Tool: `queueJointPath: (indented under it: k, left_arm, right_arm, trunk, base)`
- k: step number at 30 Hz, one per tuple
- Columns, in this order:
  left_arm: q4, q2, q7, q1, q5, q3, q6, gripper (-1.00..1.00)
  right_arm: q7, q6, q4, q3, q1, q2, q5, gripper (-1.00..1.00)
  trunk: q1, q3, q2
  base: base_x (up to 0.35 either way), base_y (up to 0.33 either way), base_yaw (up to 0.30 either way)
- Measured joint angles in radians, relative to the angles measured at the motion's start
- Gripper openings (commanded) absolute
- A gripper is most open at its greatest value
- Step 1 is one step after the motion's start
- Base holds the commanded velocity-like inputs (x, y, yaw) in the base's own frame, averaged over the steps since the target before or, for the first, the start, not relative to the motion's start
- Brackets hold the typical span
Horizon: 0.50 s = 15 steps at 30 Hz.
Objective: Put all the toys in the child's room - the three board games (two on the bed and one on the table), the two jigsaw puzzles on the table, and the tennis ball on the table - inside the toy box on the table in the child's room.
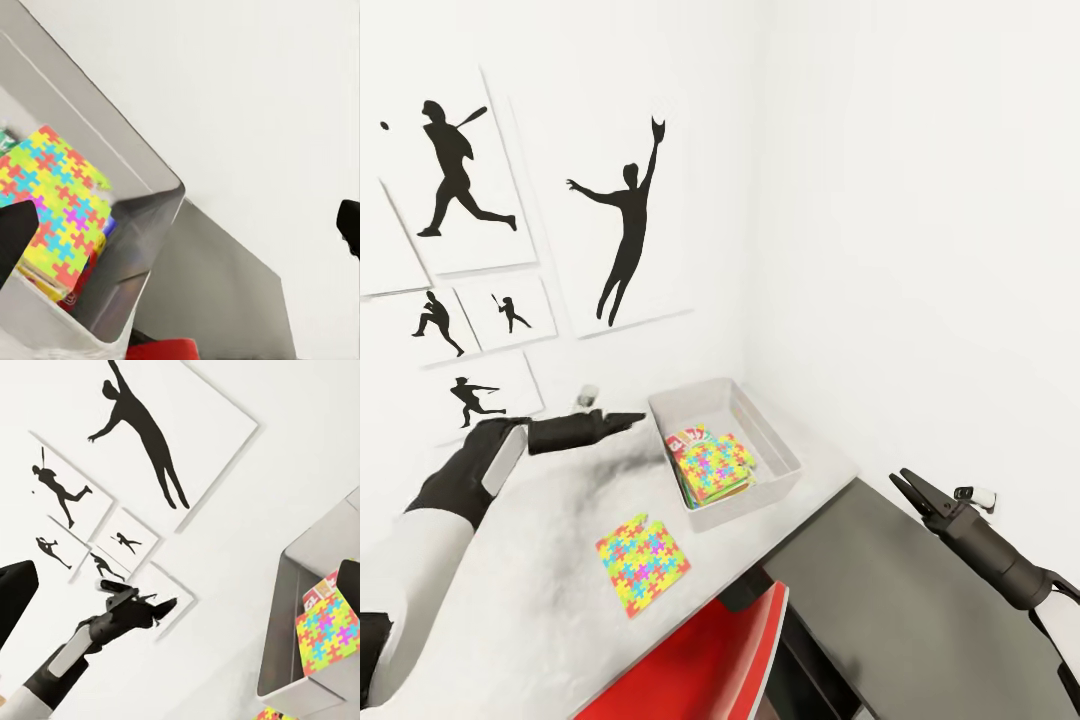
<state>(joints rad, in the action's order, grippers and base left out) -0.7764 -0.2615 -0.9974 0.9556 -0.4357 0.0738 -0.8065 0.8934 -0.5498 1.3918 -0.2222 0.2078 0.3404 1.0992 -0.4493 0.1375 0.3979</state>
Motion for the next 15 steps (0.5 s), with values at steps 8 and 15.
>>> queueJointPath:
  k: [8,15]
  left_arm:
    - [0.032,-0.185,-0.312,-0.193,0.001,-0.177,0.013,1.0]
    - [0.006,-0.191,-0.375,-0.287,-0.001,-0.273,0.049,1.0]
  right_arm:
    - [0.0,0.001,0.002,0.001,0.0,-0.002,-0.014,1.0]
    - [-0.003,0.003,0.007,0.002,0.0,-0.012,-0.031,1.0]
  trunk:
    - [0.0,0.0,0.0]
    - [0.0,0.0,0.0]
  base:
    - [0.0,0.0,0.0]
    - [-0.003,0.0,0.057]
